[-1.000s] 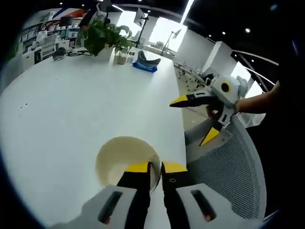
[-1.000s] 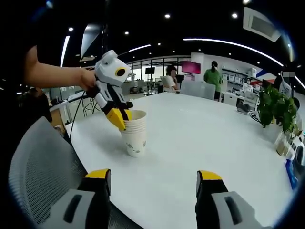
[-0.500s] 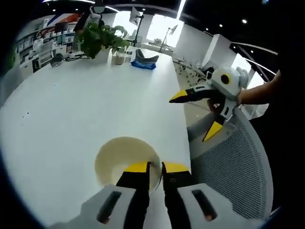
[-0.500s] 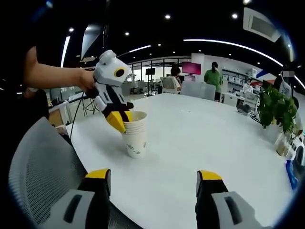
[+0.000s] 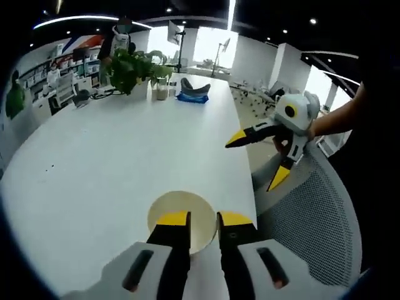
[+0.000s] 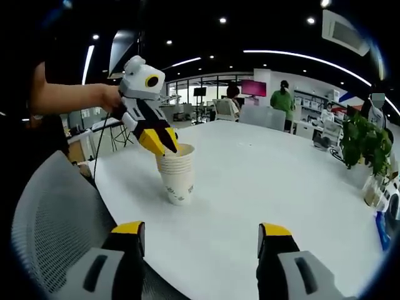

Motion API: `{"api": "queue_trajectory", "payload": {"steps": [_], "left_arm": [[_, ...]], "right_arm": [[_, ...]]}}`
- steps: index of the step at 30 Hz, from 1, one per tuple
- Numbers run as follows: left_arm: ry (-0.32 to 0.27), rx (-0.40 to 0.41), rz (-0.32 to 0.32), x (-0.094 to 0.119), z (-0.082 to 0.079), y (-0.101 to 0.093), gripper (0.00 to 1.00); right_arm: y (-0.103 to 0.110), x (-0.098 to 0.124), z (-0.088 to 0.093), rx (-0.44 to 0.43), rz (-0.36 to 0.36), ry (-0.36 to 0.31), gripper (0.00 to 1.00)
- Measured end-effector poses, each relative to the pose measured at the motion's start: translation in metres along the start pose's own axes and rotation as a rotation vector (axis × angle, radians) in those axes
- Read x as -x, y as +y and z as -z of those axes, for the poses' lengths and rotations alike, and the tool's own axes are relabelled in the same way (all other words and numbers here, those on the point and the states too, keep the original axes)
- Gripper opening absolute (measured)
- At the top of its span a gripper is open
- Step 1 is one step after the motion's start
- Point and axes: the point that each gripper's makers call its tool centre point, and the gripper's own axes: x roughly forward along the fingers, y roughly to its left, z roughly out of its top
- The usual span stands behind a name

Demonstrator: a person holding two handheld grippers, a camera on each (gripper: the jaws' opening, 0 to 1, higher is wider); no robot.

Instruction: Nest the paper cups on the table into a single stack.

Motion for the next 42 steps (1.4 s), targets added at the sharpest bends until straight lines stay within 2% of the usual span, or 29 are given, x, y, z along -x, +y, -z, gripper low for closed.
{"api": "queue_trajectory", "payload": {"steps": [2,7,14,19,22,27,30,42], "left_arm": [[-0.022,-0.009,-0.021,0.007,-0.002,0.001,0.19],[-0.054,-0.043,-0.096,0.029,0.008,0.028,0.29],[-0.067,-0.010,-0.144,0.036,0.030,0.032,0.38],[-0.050,0.012,-0.164,0.027,0.050,0.031,0.42],[-0.055,0.020,-0.172,0.020,0.055,0.029,0.43],[-0.053,0.017,-0.188,0.007,0.065,0.028,0.45],[-0.054,0.017,-0.192,0.001,0.077,0.031,0.46],[-0.106,0.037,-0.215,-0.023,0.079,0.032,0.45]], "right_arm": [[0.000,0.000,0.001,0.000,0.001,0.008,0.75],[0.002,-0.001,0.000,0.009,-0.011,0.019,0.77],[0.000,-0.003,-0.005,0.049,-0.026,0.038,0.78],[-0.002,-0.009,-0.024,0.057,-0.039,0.012,0.78],[0.001,-0.016,-0.035,0.062,-0.059,-0.013,0.77],[0.010,-0.032,-0.047,0.063,-0.096,-0.041,0.76],[0.019,-0.044,-0.054,0.064,-0.125,-0.058,0.74],[0.037,-0.084,-0.068,0.057,-0.181,-0.087,0.65]]}}
